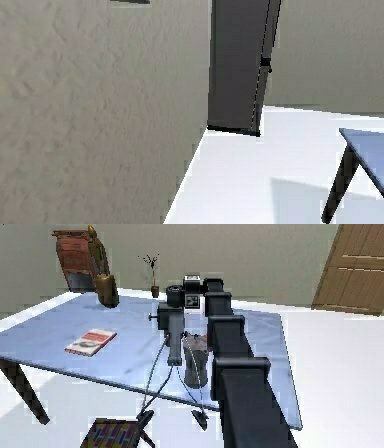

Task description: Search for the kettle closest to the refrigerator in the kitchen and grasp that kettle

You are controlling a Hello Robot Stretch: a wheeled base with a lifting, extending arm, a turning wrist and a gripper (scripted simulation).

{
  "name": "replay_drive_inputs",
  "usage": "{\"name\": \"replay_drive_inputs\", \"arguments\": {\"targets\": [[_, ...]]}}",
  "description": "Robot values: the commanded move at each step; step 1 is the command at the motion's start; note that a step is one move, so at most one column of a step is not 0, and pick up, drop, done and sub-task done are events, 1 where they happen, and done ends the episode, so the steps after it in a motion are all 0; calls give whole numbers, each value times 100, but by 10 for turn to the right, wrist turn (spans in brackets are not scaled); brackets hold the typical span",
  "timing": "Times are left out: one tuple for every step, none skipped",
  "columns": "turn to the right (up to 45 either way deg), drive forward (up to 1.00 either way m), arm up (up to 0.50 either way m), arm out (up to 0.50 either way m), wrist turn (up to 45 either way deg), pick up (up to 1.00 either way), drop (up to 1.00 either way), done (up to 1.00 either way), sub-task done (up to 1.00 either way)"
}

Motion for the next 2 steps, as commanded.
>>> {"name": "replay_drive_inputs", "arguments": {"targets": [[0, 0, 0, 0, 450, 0, 0, 0, 0], [0, 0, 0, 0, 450, 0, 0, 0, 0]]}}
